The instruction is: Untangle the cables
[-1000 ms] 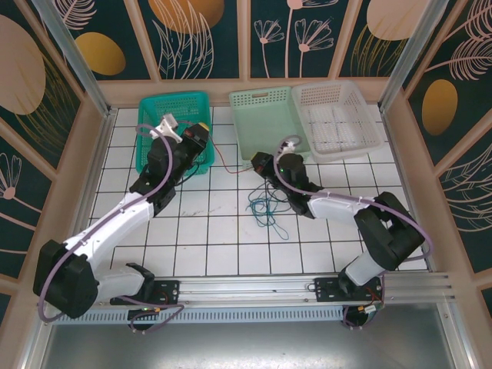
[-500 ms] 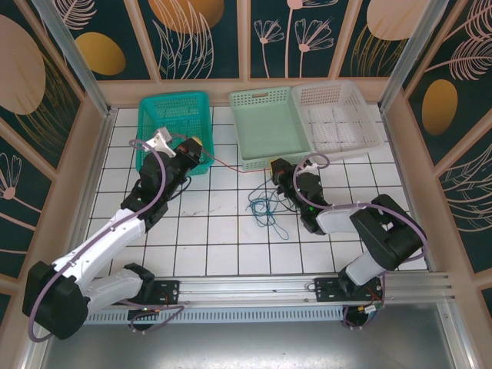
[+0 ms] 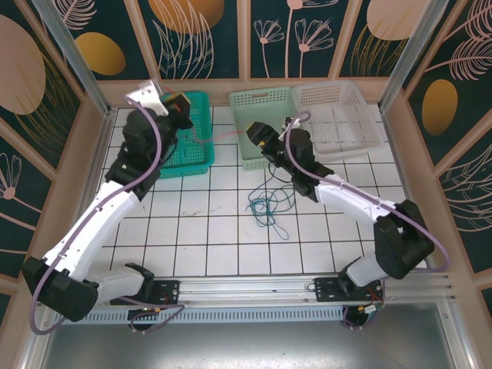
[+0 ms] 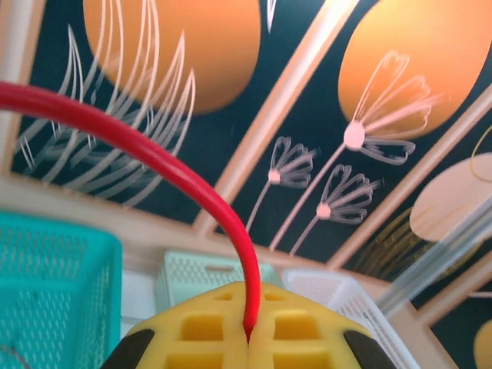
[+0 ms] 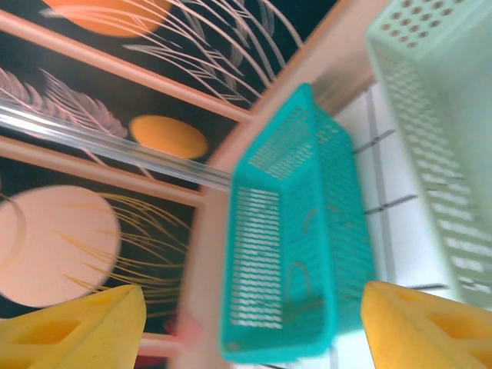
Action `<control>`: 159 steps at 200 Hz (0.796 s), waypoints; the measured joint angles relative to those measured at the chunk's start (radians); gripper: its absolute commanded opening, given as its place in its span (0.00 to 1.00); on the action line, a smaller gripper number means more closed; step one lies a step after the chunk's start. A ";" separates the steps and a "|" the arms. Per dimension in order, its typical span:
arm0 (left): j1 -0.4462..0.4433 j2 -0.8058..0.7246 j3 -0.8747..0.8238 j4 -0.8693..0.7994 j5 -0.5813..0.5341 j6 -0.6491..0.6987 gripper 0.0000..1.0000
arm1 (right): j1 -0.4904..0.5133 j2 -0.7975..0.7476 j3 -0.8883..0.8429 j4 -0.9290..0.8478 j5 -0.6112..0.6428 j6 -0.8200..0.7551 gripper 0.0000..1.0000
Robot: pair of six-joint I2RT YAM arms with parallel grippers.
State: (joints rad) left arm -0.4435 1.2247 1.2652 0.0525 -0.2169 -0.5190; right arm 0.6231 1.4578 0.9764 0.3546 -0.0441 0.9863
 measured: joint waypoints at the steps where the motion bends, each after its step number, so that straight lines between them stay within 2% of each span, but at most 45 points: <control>1: 0.003 0.002 0.010 -0.003 0.001 0.006 0.00 | -0.001 -0.003 -0.001 -0.010 0.000 -0.006 0.75; 44: 0.111 0.151 0.249 -0.139 0.049 0.161 0.00 | -0.034 -0.108 -0.073 -0.312 0.059 -0.161 0.75; 78: 0.219 0.307 0.322 -0.233 0.154 0.213 0.00 | -0.053 -0.190 -0.137 -0.494 0.108 -0.246 0.74; 119: 0.295 0.524 0.405 -0.343 0.238 0.253 0.00 | -0.066 -0.216 -0.183 -0.607 0.127 -0.301 0.72; 159: 0.321 0.662 0.424 -0.425 0.290 0.265 0.00 | -0.066 -0.188 -0.200 -0.668 0.123 -0.320 0.71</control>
State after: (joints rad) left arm -0.1223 1.8866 1.6890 -0.3721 0.0734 -0.2539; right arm 0.5568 1.2697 0.7761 -0.3134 0.0792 0.6666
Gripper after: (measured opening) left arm 0.068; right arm 0.713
